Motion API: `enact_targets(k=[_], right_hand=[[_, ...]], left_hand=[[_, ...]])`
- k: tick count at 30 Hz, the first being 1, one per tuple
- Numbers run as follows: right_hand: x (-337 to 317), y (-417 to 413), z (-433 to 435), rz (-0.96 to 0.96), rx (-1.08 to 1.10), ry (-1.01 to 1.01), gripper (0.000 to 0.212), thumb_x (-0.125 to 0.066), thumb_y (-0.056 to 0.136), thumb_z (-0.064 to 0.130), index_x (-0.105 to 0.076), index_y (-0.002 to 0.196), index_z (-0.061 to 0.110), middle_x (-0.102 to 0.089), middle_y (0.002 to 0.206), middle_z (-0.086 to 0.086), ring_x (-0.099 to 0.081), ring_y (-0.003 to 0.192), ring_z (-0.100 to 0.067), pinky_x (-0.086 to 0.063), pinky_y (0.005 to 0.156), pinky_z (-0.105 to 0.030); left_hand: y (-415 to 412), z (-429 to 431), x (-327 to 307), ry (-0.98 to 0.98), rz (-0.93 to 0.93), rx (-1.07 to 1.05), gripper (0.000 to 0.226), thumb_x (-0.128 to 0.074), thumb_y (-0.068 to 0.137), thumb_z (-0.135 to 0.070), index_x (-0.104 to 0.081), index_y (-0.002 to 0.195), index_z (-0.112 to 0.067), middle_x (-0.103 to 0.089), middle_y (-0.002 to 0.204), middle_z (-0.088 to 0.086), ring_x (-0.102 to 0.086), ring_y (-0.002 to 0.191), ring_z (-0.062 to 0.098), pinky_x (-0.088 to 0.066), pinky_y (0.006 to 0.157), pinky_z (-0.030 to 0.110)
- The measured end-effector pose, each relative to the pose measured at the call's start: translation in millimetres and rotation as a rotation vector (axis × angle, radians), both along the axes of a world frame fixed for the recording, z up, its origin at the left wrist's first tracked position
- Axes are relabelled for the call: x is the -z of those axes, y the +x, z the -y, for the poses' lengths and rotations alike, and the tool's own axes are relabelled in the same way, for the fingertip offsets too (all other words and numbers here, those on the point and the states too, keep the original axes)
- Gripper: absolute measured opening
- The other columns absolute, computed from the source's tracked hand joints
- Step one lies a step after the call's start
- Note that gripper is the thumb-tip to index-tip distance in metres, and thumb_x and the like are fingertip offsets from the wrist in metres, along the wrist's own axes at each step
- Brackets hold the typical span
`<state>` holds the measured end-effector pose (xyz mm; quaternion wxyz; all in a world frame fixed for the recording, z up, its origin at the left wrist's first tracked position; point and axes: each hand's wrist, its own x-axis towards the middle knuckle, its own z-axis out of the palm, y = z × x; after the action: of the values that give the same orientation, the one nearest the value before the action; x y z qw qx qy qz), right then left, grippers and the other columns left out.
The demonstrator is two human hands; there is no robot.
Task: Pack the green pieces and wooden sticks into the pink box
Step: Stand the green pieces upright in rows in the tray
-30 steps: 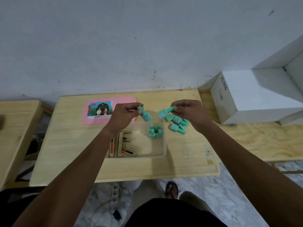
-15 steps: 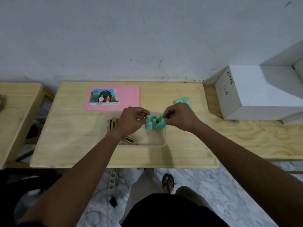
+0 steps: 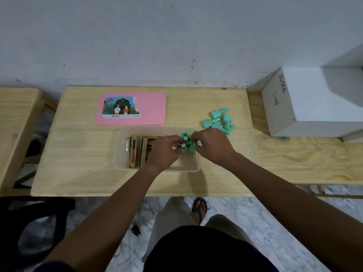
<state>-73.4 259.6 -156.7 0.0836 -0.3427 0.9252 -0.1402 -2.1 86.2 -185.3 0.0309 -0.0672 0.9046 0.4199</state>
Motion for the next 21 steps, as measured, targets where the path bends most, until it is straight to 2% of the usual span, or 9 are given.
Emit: enact_targets(k=[5, 10, 12, 17, 21], right_hand=[[6.9, 2.6, -4.5, -0.07, 0.01, 0.008, 0.016, -0.068, 0.074, 0.017, -0.074, 0.088, 0.019, -0.071, 0.072, -0.005, -0.062, 0.07, -0.031, -0.045, 0.055, -0.033], [10.9, 5.8, -4.3, -0.113, 0.01, 0.017, 0.009, -0.068, 0.07, 0.017, -0.07, 0.078, 0.017, -0.068, 0.066, -0.001, -0.06, 0.063, -0.029, -0.046, 0.05, -0.032], [11.7, 6.5, -4.0, -0.118, 0.007, 0.026, 0.008, -0.067, 0.07, 0.018, -0.069, 0.078, 0.016, -0.067, 0.067, -0.001, -0.06, 0.063, -0.029, -0.046, 0.051, -0.032], [12.1, 4.6, -5.3, -0.12, 0.017, -0.008, 0.011, -0.069, 0.07, 0.024, -0.072, 0.08, 0.019, -0.067, 0.069, 0.0, -0.06, 0.066, -0.027, -0.041, 0.053, -0.03], [8.7, -0.3, -10.7, -0.126, 0.009, -0.086, 0.019, -0.074, 0.069, 0.034, -0.074, 0.082, 0.02, -0.068, 0.07, 0.002, -0.062, 0.067, -0.026, -0.045, 0.061, -0.033]], left_hand=[[-1.4, -5.6, 4.0, -0.012, -0.01, -0.006, 0.021, -0.07, 0.081, -0.008, -0.076, 0.098, -0.02, -0.077, 0.091, -0.008, -0.071, 0.081, 0.003, -0.055, 0.081, 0.021], [-1.5, -10.0, 3.9, 0.0, -0.026, -0.029, 0.022, -0.07, 0.082, -0.008, -0.076, 0.101, -0.017, -0.077, 0.094, -0.006, -0.07, 0.079, 0.001, -0.052, 0.079, 0.013], [-1.4, -10.4, 2.6, -0.022, -0.039, -0.028, 0.022, -0.071, 0.081, -0.009, -0.076, 0.101, -0.017, -0.076, 0.095, -0.006, -0.069, 0.077, 0.0, -0.049, 0.076, 0.009], [-0.3, -8.9, -2.9, -0.059, -0.018, -0.022, 0.023, -0.076, 0.078, -0.014, -0.076, 0.101, -0.018, -0.075, 0.096, -0.006, -0.068, 0.076, 0.001, -0.051, 0.074, 0.016], [-3.1, -8.7, -11.8, -0.115, -0.062, -0.016, 0.025, -0.078, 0.075, -0.026, -0.075, 0.1, -0.024, -0.074, 0.091, -0.012, -0.065, 0.069, 0.0, -0.052, 0.069, 0.02]])
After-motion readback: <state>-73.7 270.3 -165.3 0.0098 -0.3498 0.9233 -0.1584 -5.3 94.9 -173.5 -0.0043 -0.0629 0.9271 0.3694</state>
